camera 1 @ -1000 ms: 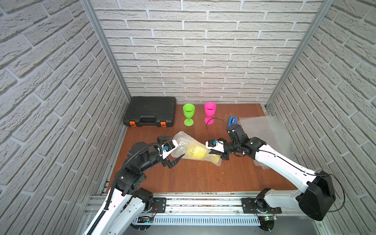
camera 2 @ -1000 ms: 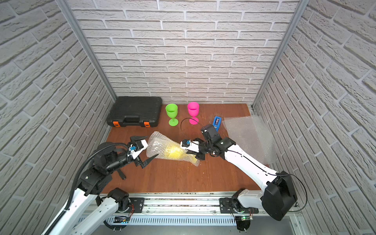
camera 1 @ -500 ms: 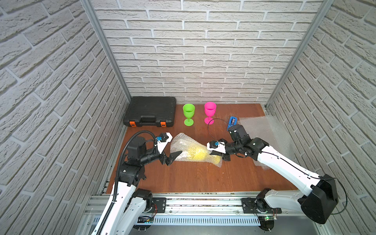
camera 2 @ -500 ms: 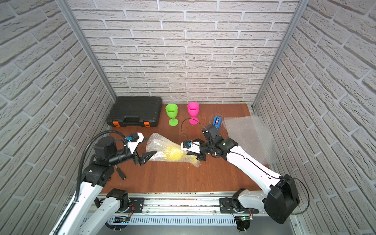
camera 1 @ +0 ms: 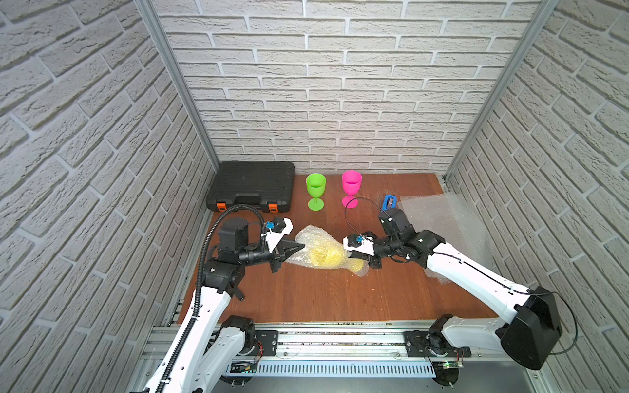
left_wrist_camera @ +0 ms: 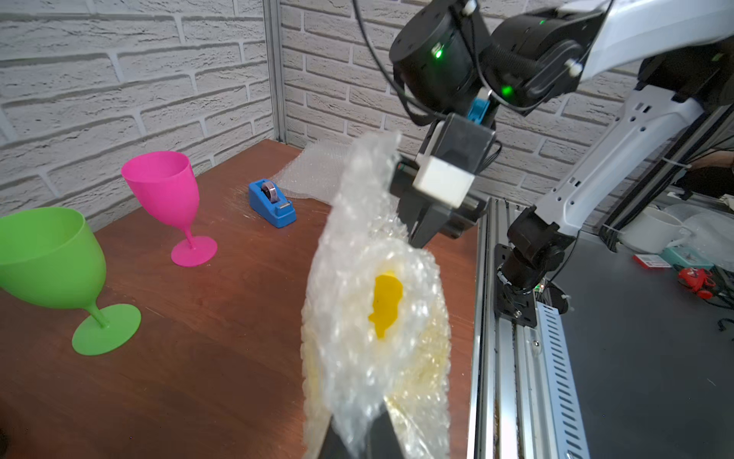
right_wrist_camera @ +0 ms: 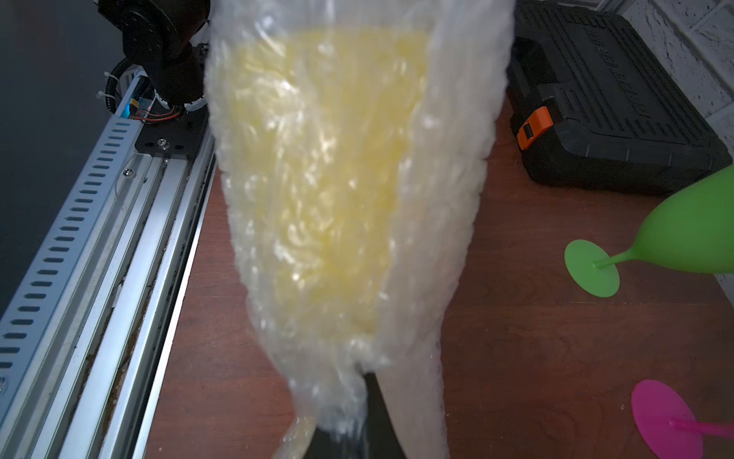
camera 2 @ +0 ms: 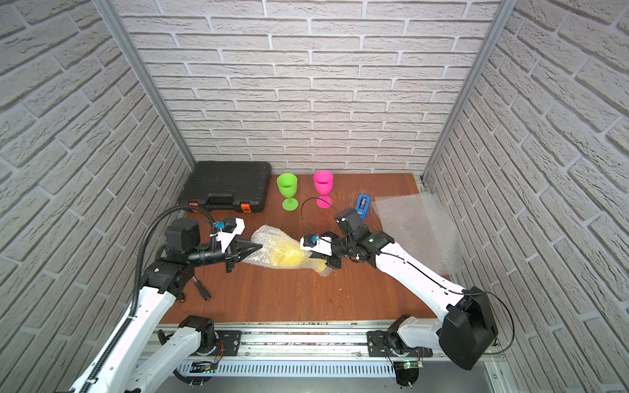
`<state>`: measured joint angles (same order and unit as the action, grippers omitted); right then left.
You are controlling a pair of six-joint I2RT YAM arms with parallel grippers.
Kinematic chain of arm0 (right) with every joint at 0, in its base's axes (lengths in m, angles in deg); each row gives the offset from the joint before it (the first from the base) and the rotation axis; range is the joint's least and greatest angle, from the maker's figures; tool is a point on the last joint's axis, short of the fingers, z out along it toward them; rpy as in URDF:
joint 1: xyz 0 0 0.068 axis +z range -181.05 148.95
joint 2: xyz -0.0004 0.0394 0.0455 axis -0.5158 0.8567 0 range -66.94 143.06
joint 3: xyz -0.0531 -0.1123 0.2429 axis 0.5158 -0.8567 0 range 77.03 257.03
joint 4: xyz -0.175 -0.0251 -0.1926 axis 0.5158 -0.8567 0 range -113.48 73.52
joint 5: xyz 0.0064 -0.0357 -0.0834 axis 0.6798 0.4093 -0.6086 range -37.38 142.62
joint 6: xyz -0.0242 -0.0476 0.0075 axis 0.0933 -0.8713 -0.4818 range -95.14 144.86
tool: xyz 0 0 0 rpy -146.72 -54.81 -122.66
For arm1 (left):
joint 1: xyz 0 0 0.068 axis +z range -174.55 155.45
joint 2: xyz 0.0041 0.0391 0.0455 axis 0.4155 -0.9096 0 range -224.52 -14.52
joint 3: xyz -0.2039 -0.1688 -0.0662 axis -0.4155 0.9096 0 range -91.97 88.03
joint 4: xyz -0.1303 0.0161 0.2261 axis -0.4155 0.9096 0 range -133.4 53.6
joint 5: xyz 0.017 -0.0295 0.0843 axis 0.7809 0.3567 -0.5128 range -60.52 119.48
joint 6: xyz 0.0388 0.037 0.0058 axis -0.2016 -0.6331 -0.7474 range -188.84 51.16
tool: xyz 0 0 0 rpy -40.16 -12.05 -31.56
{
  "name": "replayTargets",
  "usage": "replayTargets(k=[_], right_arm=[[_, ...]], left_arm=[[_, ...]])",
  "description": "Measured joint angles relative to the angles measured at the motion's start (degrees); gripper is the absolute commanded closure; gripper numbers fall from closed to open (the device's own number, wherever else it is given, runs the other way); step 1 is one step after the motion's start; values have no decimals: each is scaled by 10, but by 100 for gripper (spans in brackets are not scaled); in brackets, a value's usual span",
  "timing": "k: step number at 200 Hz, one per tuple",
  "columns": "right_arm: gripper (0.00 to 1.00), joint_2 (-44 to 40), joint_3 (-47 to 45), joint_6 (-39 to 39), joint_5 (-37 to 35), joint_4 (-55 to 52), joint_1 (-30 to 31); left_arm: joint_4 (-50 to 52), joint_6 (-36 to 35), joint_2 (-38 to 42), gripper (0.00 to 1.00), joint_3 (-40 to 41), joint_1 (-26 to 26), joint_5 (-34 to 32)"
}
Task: Wrap wine glasses in bubble wrap
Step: Wrap the bubble wrap at the center of the board.
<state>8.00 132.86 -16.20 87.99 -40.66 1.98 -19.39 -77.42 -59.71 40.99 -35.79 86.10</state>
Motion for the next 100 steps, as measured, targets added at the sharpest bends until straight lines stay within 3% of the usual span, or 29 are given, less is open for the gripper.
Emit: replayTargets(k=[45,100], right_arm=[[97,73,-80,97,26,224,55],[97,189,-124,163,19,412,77]], left_arm=[[88,-18,-47,100,-76,-23,-36],[228,-84,-166,100,-177,-153,-202]])
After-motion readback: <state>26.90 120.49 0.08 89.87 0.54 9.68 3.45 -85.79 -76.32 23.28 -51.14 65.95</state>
